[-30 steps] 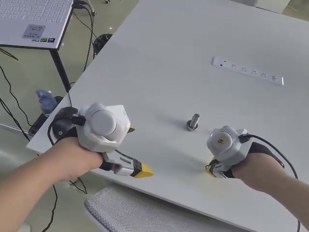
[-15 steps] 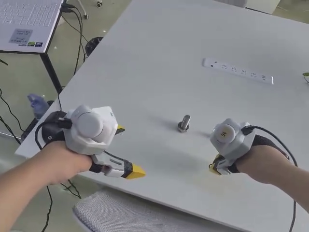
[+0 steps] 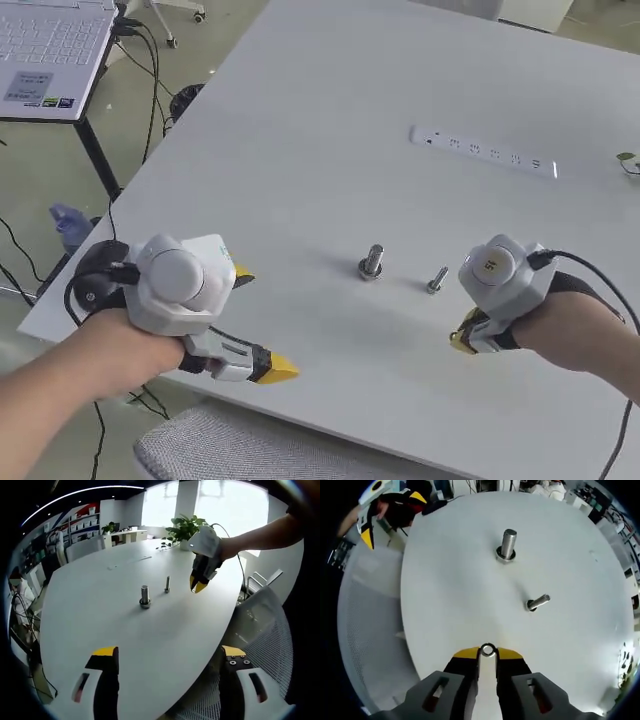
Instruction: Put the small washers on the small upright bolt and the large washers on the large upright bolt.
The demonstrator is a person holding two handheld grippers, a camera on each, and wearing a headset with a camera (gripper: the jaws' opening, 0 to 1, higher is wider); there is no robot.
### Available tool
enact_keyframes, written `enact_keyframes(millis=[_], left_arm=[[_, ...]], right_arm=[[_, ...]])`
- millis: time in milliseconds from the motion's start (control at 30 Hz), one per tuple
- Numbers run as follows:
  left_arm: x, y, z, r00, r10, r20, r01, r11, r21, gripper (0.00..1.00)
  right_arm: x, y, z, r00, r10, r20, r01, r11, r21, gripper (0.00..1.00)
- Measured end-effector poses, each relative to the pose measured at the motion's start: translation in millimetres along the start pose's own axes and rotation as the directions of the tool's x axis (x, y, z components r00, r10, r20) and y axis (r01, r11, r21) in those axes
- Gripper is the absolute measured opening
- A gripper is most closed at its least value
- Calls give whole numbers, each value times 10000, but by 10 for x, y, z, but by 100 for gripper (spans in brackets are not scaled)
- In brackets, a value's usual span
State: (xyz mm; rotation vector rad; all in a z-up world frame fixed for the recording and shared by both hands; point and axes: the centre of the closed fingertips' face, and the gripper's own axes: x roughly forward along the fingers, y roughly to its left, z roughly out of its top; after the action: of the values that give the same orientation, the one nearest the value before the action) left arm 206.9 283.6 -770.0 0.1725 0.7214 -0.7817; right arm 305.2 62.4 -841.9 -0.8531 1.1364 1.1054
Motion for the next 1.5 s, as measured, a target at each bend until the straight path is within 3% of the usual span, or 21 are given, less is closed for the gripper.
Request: enact_keyframes(millis=[267,567,833,1133,1500], left_arm=[[-33,12,7,10000,15,36,-15,10000,-45,84],[-35,28,-12,10000,-14,46,14,10000,-36,83],[21,47,44,9999,-2,167,3,10000,-68,83],[40,33,17,10000,-61,26,62,9999,-101,81],[47,29,-22,10000,-40,-81,39,9999,-124,81]], right_arm=[[-180,-203,141,9988,-409,252,406,9991,118,12],[-269,-328,317,9971,-636,407,633,9979,97,12],[-291,-426,441,9959,-723,541,722,9974,37,12],[-305,-540,556,9942,-822,691,828,9966,-53,12],[-219,-535,674,9946,-737,733,765,9964,-361,12]])
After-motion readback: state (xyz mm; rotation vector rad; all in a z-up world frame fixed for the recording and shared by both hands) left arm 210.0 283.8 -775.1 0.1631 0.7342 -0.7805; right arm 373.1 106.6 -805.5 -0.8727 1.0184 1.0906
